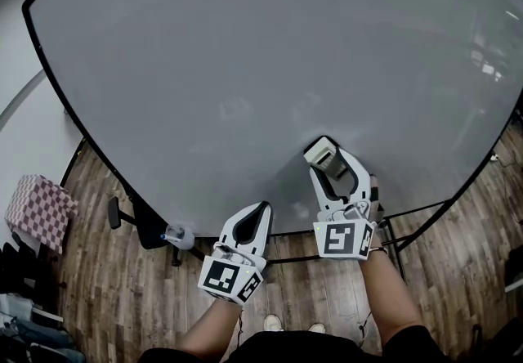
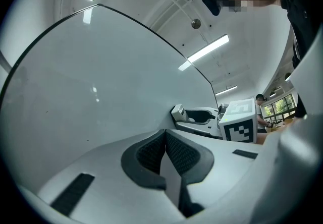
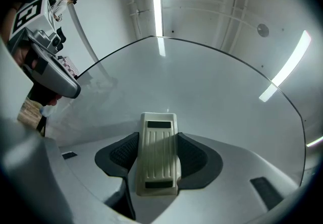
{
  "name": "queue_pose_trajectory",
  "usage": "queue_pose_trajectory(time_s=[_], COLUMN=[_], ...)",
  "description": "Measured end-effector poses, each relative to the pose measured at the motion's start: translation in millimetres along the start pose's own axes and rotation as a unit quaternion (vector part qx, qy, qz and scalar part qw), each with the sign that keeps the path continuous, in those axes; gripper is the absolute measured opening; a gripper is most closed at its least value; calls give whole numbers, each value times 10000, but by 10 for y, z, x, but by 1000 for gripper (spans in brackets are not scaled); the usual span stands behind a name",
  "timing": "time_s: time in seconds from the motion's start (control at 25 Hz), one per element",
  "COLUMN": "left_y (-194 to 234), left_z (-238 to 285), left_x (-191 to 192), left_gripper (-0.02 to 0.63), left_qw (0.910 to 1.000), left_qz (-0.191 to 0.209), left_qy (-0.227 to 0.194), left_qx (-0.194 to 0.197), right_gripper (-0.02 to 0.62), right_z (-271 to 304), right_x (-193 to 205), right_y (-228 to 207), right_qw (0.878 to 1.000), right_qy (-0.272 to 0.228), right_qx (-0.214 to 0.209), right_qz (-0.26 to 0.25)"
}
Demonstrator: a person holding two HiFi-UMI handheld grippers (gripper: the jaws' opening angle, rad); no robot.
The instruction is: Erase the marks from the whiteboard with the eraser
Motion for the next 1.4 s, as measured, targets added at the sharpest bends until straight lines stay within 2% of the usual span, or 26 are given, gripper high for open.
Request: queue_pose_trajectory(time_s=[0.24, 0.64, 0.84, 1.28, 1.4], left_y=[38, 190, 204, 203, 223], left_z=[-21, -112, -117, -146, -160], left_x=[-54, -60, -68, -56, -61], left_gripper=[20, 18, 19, 19, 19], left_qw=[10000, 9996, 9995, 9992, 9990], left_qz=[35, 32, 20, -9, -7], left_qy=[-30, -45, -61, -59, -56], left_qx=[4, -263, -302, -385, -444], right_gripper=[259, 261, 261, 262, 261], right_z=[56, 91, 118, 124, 89], right_x=[16, 57, 121, 307, 311], right_y=[242, 490, 709, 1169, 1236], right_qw=[9997, 9980, 9950, 9861, 9849], right_qy=[72, 208, 319, 503, 479], right_qx=[-172, -431, -719, -1439, -1512], right_qz=[-139, -420, -612, -661, -690])
Point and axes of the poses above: the fingertips, and each gripper's own axes: z forward along the fingers, y to its left, x out of its underside, the point moved 4 cm from there along -z, backward along the fingers, and after that the axes turned 6 degrees about -x, right-handed, at the moved point
